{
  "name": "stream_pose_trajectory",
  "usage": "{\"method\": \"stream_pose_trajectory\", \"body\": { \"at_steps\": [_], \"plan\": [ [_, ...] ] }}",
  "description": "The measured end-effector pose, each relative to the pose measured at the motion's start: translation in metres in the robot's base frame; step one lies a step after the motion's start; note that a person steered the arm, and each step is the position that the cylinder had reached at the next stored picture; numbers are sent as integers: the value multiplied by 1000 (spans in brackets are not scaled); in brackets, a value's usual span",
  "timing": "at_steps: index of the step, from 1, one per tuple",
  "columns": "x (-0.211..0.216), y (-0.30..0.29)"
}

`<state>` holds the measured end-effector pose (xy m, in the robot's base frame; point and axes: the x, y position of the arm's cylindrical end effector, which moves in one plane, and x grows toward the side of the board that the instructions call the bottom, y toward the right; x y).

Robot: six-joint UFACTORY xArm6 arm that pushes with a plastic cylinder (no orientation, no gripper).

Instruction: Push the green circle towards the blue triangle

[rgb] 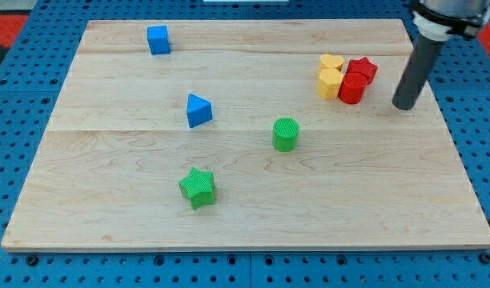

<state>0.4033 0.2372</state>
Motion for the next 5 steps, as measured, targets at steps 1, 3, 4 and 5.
{"method": "stream_pose_trajectory", "body": {
  "at_steps": [1,3,4,5],
  "plan": [
    [10,3],
    [10,4],
    [14,1],
    [39,-18]
  ]
}}
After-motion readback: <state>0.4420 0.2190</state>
